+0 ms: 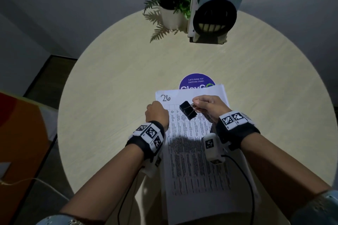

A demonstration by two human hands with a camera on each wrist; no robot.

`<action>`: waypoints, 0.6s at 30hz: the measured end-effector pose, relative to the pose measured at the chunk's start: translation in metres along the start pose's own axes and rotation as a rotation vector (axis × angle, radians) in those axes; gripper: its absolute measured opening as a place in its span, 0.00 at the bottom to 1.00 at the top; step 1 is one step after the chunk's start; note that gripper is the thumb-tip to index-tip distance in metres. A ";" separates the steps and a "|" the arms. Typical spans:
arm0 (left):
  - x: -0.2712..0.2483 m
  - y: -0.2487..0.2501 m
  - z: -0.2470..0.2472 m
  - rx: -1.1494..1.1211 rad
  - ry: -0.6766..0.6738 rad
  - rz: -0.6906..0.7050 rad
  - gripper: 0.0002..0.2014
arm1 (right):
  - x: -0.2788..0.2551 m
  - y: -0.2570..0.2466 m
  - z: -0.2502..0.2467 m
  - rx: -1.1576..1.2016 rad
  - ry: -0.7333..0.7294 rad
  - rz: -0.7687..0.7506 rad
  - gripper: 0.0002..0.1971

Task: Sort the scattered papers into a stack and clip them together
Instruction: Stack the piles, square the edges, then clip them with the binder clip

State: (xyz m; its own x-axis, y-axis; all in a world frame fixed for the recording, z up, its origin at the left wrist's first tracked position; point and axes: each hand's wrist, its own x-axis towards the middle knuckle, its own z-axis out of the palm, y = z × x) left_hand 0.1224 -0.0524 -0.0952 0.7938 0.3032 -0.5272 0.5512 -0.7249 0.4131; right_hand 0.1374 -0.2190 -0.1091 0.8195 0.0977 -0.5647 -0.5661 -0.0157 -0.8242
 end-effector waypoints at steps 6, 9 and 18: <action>0.007 0.010 -0.008 -0.127 -0.090 -0.114 0.19 | -0.001 0.002 0.000 0.004 0.001 -0.008 0.13; 0.005 0.010 -0.006 -0.114 -0.114 -0.102 0.20 | -0.002 0.002 -0.001 -0.007 0.002 -0.014 0.13; 0.008 0.012 0.002 -0.406 -0.174 -0.134 0.23 | -0.001 0.005 -0.001 -0.011 0.004 -0.023 0.14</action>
State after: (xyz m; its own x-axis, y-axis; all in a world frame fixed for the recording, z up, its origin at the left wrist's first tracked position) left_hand 0.1352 -0.0601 -0.0964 0.6730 0.2442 -0.6981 0.7294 -0.3753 0.5719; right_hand 0.1339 -0.2205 -0.1122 0.8327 0.0945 -0.5456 -0.5460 -0.0248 -0.8375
